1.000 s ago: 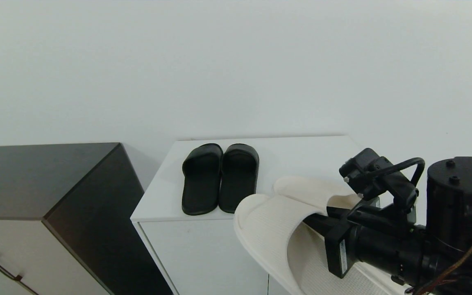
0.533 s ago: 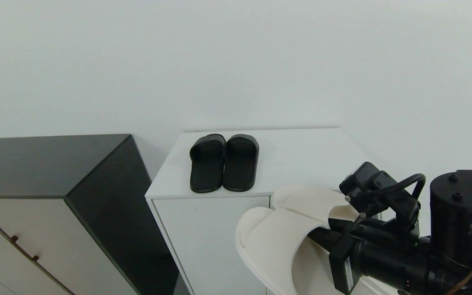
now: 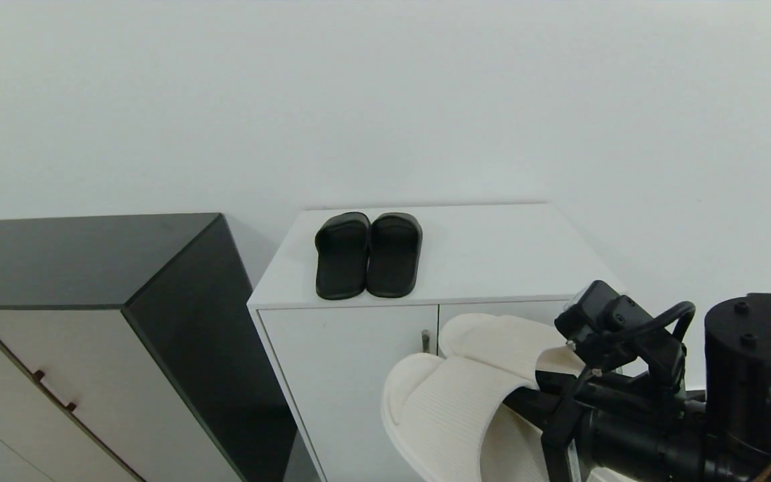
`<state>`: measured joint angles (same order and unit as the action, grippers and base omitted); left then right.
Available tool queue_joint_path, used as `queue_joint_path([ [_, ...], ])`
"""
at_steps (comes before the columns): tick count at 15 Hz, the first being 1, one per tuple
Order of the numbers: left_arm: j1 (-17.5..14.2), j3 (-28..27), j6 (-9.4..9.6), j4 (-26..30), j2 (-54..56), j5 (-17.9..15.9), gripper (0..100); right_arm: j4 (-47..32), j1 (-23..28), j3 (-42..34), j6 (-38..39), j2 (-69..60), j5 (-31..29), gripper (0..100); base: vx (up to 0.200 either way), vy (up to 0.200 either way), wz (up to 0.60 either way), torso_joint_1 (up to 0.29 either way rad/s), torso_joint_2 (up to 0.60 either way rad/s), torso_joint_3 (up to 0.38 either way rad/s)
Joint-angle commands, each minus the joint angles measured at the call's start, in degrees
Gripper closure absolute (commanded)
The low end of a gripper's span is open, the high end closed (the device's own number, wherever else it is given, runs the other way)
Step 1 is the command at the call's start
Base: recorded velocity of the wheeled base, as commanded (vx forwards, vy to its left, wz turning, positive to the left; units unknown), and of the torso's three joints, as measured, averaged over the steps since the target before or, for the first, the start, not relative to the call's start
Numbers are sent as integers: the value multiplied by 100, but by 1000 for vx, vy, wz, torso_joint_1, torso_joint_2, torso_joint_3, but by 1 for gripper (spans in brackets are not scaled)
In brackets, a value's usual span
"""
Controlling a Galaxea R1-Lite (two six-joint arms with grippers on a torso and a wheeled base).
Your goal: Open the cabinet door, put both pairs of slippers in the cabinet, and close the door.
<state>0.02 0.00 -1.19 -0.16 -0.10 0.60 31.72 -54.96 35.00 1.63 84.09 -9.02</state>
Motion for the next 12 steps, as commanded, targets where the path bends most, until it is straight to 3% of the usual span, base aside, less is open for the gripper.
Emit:
queue_joint_path([
  [1, -2, 0, -4, -2, 1, 2, 100, 1, 2, -2, 4, 28, -3, 100, 0, 0, 0, 0, 0, 0],
  [8, -2, 0, -4, -2, 1, 2, 100, 10, 20, -28, -5, 55, 50, 100, 0, 0, 0, 0, 0, 0],
  [12, -2, 0, 5, -2, 1, 37, 100, 10, 11, -72, 4, 46, 111, 100, 0, 0, 0, -144, 349, 200],
])
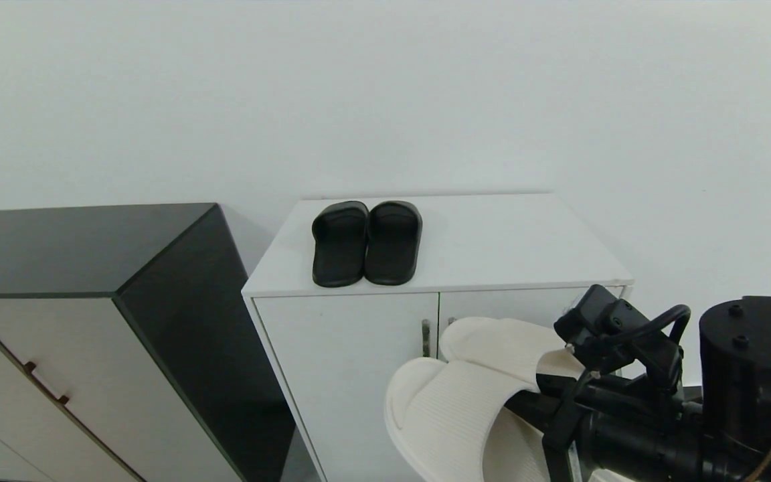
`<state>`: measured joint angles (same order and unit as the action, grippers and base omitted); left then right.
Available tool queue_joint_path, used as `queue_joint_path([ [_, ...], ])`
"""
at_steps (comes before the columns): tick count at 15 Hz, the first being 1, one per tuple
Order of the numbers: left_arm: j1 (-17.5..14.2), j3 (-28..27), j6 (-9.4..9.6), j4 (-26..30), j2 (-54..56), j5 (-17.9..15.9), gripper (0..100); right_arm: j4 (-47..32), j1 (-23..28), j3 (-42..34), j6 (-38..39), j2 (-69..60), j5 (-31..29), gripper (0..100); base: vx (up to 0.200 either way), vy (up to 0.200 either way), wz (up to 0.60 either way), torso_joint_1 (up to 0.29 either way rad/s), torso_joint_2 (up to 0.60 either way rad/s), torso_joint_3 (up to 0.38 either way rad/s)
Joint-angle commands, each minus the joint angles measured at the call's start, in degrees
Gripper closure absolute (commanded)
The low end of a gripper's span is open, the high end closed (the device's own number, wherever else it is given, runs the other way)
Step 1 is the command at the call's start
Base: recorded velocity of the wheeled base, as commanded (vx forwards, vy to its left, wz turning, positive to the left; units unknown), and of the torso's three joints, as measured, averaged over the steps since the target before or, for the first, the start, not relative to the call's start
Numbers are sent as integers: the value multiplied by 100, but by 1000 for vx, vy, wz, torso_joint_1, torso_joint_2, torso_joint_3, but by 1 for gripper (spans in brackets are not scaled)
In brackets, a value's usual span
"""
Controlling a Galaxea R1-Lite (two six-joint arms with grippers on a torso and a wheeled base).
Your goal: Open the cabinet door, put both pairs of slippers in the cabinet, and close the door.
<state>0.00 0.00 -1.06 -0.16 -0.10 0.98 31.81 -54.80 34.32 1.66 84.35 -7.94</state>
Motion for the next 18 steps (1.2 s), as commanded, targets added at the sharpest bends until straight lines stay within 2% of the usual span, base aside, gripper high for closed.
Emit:
queue_joint_path([
  [1, 0, 0, 18, -2, 1, -1, 100, 1, -31, -4, 1, 47, 11, 100, 0, 0, 0, -217, 530, 290],
  [8, 0, 0, 27, -2, 1, -27, 100, 1, -40, -92, 1, 47, 3, 100, 0, 0, 0, -204, 522, 310],
  [9, 0, 0, 27, -2, 1, -27, 0, 1, -40, -101, 1, 64, 11, 100, 0, 0, 0, -173, 496, 310],
  [12, 0, 0, 36, -2, 1, -27, 0, -8, -40, -101, -8, 73, 3, 100, 0, 0, 0, -176, 497, 320],
  [14, 0, 0, 124, -2, 1, -36, 0, 1, -40, -162, -8, 29, -6, 100, 0, 0, 0, -156, 481, 317],
  [17, 0, 0, 159, -2, 1, -54, 0, 54, -31, -224, -16, 12, -6, 100, 0, 0, 0, -133, 470, 330],
  [18, 0, 0, 308, 7, 1, -89, 0, 71, -40, -224, -16, 12, -6, 100, 0, 0, 0, -124, 466, 349],
])
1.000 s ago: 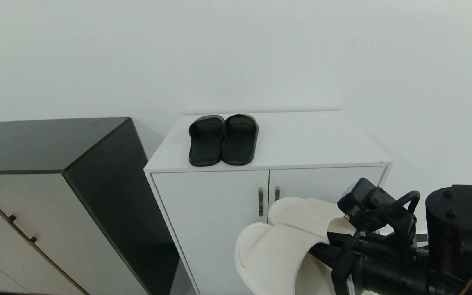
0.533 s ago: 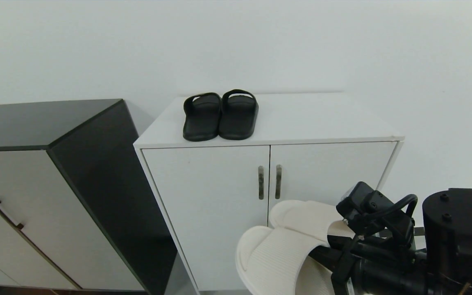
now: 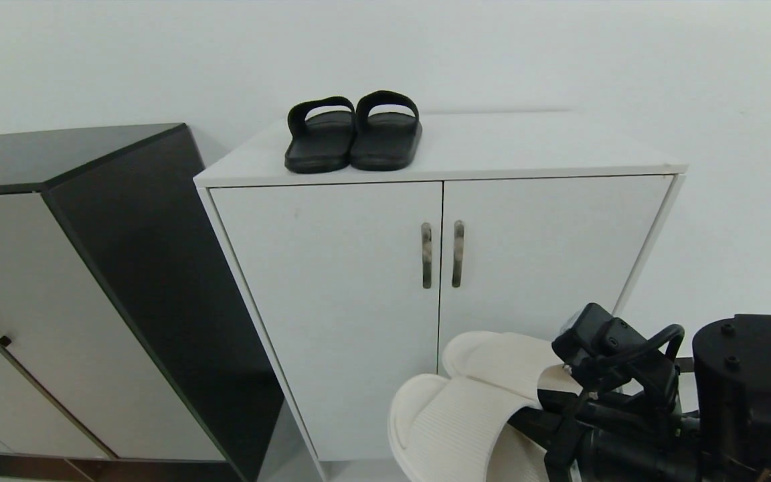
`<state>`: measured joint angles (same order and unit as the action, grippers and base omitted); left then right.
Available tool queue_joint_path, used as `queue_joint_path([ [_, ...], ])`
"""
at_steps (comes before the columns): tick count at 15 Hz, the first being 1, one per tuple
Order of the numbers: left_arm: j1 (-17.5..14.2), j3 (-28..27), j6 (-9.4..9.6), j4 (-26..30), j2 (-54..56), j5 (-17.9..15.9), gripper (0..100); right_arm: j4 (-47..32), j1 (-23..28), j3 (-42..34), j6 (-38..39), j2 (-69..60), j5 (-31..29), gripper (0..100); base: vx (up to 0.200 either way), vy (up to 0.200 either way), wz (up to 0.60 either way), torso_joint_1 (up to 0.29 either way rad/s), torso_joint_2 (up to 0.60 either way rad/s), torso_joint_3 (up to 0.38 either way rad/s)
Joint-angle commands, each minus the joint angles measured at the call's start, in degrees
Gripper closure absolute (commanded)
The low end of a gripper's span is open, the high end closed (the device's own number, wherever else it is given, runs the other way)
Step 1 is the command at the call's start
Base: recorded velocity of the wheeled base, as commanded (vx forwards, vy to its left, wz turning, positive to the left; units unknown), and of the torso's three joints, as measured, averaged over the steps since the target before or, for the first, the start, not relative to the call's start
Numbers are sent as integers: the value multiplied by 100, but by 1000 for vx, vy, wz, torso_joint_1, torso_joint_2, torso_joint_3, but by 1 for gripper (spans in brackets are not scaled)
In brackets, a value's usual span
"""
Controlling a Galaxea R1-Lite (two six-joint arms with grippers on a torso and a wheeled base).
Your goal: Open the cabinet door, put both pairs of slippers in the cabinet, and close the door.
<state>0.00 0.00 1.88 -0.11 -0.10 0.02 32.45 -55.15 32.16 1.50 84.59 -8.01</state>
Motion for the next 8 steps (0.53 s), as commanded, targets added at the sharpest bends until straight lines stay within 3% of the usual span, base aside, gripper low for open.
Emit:
queue_joint_path([
  [1, 0, 0, 41, 2, 1, -64, 0, 33, -5, -17, -1, -13, 1, 100, 0, 0, 0, -95, 452, 334],
  [8, 0, 0, -21, 11, 1, -73, 0, 33, 4, -52, -1, -4, -8, 100, 0, 0, 0, -52, 433, 370],
])
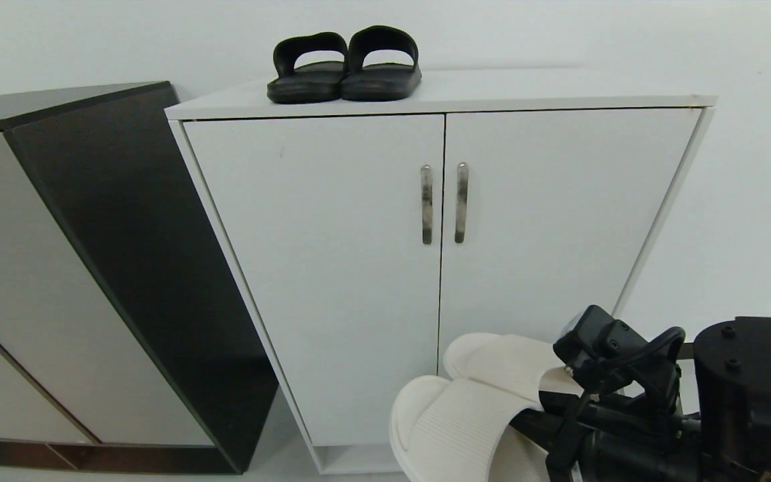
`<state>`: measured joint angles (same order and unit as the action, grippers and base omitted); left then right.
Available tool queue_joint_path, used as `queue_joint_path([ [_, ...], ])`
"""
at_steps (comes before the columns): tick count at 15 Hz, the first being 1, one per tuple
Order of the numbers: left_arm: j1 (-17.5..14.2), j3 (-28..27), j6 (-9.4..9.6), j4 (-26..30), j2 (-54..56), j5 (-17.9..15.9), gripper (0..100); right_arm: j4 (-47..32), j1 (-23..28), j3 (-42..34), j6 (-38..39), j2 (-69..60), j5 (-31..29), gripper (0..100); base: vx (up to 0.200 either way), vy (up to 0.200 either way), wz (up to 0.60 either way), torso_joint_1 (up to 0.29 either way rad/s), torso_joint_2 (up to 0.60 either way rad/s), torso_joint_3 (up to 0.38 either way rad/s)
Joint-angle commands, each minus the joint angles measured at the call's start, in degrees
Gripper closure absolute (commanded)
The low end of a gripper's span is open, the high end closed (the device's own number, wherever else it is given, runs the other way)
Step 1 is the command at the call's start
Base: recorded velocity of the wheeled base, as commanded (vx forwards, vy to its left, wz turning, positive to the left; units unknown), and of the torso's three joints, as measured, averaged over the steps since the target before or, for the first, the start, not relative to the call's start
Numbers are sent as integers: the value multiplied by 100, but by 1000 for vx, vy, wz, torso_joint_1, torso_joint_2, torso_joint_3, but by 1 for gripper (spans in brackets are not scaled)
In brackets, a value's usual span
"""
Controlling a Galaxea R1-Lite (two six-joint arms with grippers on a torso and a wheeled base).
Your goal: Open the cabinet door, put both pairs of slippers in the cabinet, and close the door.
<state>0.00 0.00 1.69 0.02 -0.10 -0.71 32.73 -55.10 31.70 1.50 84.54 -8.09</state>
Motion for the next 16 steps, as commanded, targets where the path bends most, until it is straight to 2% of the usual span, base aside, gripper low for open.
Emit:
queue_joint_path([
  [1, 0, 0, -2, -2, -17, 0, 0, 5, -1, -14, -1, 1, 1, 100, 0, 0, 0, -12, 217, 207],
  [2, 0, 0, -11, -2, -34, 9, 0, 14, -1, -41, -1, 1, 10, 100, 0, 0, 0, 7, 110, 119],
  [4, 0, -18, 138, -73, 1, 36, 0, 14, -1, -41, -1, -8, 1, 100, 0, 0, 0, 1, 33, 18],
  [5, 0, -457, 68, -125, -166, 36, 0, 14, -1, -49, -27, -25, 1, 100, 0, 0, 0, 0, 0, 0],
  [6, 44, -1230, -468, -125, -720, 0, 0, 14, -1, -49, -36, -43, 1, 100, 0, 0, 0, 0, 0, 0],
  [7, 62, -1564, -635, -125, -1265, -105, 0, 14, -1, -49, -36, -43, 1, 100, 0, 0, 0, 0, 0, 0],
  [9, 97, -1705, -187, -249, -2513, -826, 0, 14, 17, -58, -36, -52, 1, 100, 0, 0, 0, 0, 0, 0],
  [10, 97, -1749, -143, -389, -2820, -1037, 0, 14, 26, -58, -36, -61, 1, 100, 0, 0, 0, 0, 0, 0],
  [11, 105, -1767, -29, -820, -3365, -1608, 0, 14, 26, -58, -36, -96, 1, 100, 0, 0, 0, 0, 0, 0],
  [12, 97, -1793, 358, -1145, -3822, -1872, 0, 14, 26, -58, -36, -69, 1, 100, 0, 0, 0, 0, 0, 0],
  [13, 114, -1811, 771, -1356, -4121, -1898, 0, 14, 26, -58, -36, -52, 1, 100, 0, 0, 0, 0, 0, 0],
  [14, 185, -1828, 868, -1400, -4227, -1916, 0, 14, 26, -58, -36, -43, 10, 100, 0, 0, 0, 0, 0, 0],
  [15, 879, -2092, 771, -1461, -4490, -2012, 0, 14, 26, -49, -36, -25, 1, 100, 0, 0, 0, 0, 0, 0],
  [16, 1292, -2312, 428, -1461, -4657, -2021, 0, 14, 26, -41, -44, -25, 1, 100, 0, 0, 0, 0, 0, 0],
])
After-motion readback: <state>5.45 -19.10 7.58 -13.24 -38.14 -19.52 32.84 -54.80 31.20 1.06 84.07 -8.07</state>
